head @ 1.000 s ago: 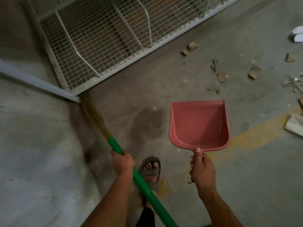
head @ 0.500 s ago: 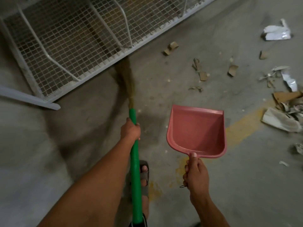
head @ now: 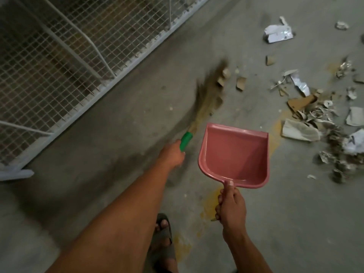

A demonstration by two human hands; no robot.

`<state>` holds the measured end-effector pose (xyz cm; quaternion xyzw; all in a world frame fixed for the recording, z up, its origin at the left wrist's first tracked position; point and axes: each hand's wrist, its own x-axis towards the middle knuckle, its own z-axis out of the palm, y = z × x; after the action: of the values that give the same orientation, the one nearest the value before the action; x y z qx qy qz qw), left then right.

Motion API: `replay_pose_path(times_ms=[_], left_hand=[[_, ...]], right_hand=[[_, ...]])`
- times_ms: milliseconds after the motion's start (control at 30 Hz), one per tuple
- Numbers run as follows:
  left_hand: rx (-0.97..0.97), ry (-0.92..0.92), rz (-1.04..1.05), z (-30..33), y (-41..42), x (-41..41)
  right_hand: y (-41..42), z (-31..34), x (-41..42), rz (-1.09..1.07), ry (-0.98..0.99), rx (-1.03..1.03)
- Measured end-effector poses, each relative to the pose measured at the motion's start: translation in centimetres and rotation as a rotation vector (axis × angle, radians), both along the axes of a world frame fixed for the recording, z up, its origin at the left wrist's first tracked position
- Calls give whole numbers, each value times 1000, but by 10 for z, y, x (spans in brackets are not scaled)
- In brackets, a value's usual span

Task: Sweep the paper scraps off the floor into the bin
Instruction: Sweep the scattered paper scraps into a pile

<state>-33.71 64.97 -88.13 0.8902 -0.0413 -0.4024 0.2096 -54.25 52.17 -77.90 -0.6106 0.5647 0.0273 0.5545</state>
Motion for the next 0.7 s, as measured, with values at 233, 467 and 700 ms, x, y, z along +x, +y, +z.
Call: replay_pose_path(times_ms=[233,467,700], left_hand=[[-152,-118,-52,26,2,-31],[32,-154,189,47,-14,-80],[249,50,177,41,-101,-164]], right_hand=[[-2,1,0,5,46,-22],[-52,-6,-10,-17,56,-50],[-155,-4,-56,-112,19,-27]])
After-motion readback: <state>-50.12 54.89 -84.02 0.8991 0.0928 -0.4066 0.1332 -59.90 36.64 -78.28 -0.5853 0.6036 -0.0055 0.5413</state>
